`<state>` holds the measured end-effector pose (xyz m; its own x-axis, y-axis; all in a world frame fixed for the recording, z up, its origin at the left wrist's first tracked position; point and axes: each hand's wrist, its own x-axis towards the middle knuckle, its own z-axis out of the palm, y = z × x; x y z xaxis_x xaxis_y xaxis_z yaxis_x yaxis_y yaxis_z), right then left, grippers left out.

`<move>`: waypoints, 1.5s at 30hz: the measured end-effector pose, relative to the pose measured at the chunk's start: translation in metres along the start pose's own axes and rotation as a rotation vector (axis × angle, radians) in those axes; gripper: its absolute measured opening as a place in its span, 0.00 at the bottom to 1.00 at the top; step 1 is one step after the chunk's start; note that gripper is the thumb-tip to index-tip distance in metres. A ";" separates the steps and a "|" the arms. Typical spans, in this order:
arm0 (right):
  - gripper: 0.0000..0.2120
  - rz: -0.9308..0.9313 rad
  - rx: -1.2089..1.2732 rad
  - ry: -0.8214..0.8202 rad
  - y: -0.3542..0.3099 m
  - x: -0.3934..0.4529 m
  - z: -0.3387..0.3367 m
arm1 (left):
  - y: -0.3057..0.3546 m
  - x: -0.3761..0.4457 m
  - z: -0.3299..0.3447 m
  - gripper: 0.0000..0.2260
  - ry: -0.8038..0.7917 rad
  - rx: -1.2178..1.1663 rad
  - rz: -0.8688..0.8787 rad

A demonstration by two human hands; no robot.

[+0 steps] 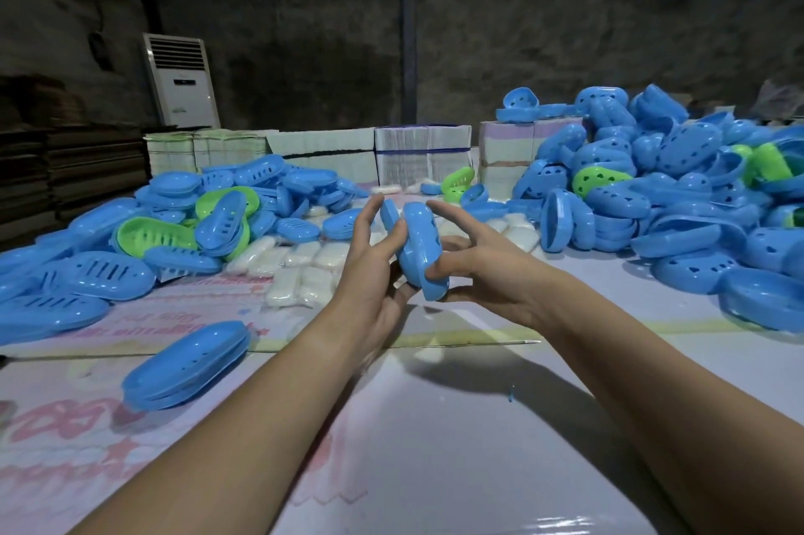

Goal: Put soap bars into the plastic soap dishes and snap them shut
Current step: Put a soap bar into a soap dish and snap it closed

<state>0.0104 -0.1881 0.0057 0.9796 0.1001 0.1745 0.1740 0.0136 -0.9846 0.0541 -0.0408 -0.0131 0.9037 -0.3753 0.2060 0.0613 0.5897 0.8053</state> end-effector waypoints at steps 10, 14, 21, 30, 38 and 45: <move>0.26 -0.091 0.036 0.098 -0.001 0.001 0.000 | 0.001 -0.006 0.007 0.21 -0.092 0.078 0.066; 0.27 -0.121 0.002 0.140 -0.001 0.001 -0.002 | 0.000 -0.006 0.005 0.20 -0.136 0.114 0.073; 0.27 -0.127 0.011 0.120 -0.001 0.000 -0.004 | 0.001 -0.007 0.001 0.26 -0.150 0.213 0.085; 0.26 -0.177 -0.031 0.084 0.002 -0.001 -0.005 | 0.004 -0.011 0.001 0.25 -0.162 0.281 0.100; 0.32 -0.174 -0.024 0.017 -0.004 -0.003 -0.006 | 0.013 -0.013 0.007 0.22 -0.162 0.291 0.151; 0.30 -0.182 -0.024 0.108 0.000 -0.002 0.001 | 0.010 -0.011 0.010 0.19 -0.176 0.304 0.123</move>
<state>0.0079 -0.1869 0.0055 0.9365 -0.0093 0.3505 0.3505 -0.0019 -0.9366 0.0409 -0.0381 -0.0019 0.8081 -0.4476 0.3830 -0.1962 0.4086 0.8914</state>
